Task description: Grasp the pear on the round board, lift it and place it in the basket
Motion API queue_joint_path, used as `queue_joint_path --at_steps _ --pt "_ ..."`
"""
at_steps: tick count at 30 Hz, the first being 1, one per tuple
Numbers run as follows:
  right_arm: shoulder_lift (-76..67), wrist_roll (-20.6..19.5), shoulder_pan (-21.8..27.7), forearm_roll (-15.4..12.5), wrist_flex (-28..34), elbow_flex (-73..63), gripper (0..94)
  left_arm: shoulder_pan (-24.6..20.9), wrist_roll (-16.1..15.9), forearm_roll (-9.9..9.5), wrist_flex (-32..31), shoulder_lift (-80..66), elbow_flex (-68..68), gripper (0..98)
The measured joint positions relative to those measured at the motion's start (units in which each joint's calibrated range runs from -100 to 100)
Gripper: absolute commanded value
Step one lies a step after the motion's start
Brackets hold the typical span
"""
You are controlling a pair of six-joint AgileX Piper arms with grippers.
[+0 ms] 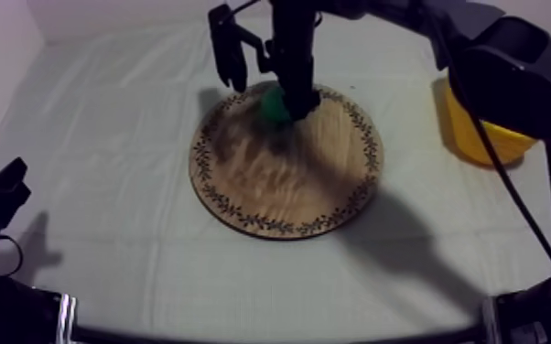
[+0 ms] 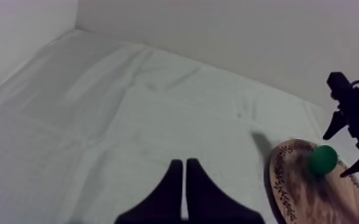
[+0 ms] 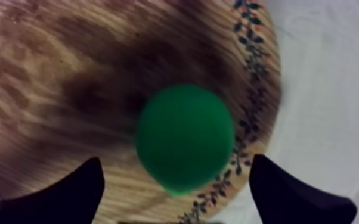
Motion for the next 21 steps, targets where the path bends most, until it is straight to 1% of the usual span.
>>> queue_joint_path --at_steps 6,10,14,18,21 --pt "2.3 0.2 -0.5 -0.5 -1.1 -0.5 67.6 0.0 0.0 0.0 0.0 0.0 0.0 0.1" --pt "3.3 -0.1 -0.5 -0.2 -2.0 -1.2 64.2 0.0 0.0 0.0 0.0 0.0 0.0 0.1" --pt "4.7 -0.5 -0.3 0.2 -3.3 -2.1 55.9 0.0 0.0 0.0 0.0 0.0 0.0 0.1" --pt "5.5 -1.3 0.1 0.7 -4.5 -2.9 45.2 0.0 0.0 0.0 0.0 0.0 0.0 0.1" --pt "5.7 -1.8 0.3 0.8 -5.6 -3.3 41.6 0.0 0.0 0.0 0.0 0.0 0.0 0.1"
